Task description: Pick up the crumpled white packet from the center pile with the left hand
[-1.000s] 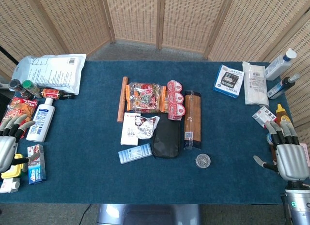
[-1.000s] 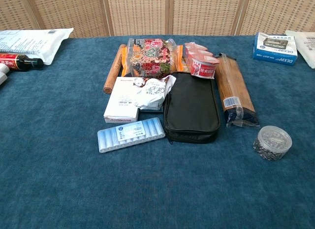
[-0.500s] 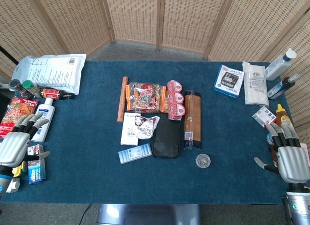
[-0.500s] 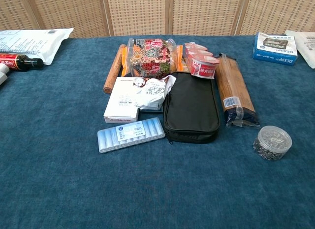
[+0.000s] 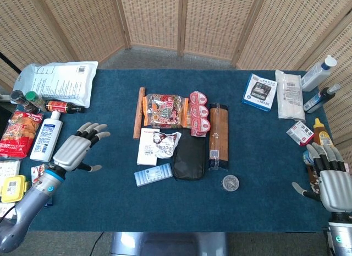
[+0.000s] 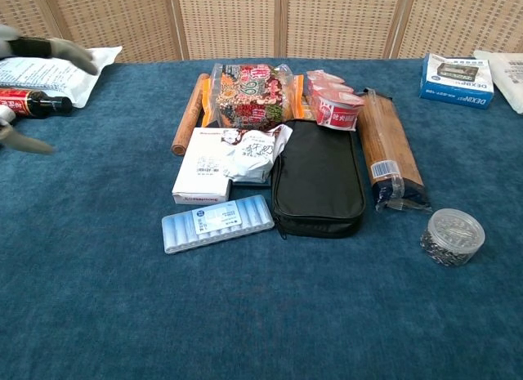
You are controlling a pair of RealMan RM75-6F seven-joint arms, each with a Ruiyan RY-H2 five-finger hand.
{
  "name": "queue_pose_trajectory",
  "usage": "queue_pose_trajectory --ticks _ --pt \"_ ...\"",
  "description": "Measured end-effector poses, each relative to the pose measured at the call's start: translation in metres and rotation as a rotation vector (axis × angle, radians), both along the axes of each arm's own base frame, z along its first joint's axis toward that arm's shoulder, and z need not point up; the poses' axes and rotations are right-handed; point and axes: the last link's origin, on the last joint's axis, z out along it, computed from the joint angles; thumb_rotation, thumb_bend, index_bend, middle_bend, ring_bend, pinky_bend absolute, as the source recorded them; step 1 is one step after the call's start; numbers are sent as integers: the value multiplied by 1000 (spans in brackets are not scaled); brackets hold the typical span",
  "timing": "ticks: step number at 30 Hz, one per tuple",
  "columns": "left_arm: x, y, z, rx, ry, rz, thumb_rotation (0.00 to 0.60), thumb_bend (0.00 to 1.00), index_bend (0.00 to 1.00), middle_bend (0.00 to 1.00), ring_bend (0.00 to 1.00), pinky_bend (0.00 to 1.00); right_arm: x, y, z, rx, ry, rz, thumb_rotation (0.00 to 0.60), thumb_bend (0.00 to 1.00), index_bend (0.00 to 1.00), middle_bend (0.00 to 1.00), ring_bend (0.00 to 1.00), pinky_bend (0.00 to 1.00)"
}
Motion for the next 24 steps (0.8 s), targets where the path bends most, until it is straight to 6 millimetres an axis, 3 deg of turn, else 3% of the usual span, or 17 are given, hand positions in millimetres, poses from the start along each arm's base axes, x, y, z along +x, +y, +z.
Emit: queue_pose_trajectory --ticks 11,24 --pt "42 35 -62 -64 -19 -67 600 0 155 95 74 0 -6 10 5 -13 -4 -30 518 33 0 0 0 0" --pt "82 56 -118 -112 -46 -92 600 0 142 93 74 0 -15 20 8 -28 -19 -64 518 32 0 0 0 0"
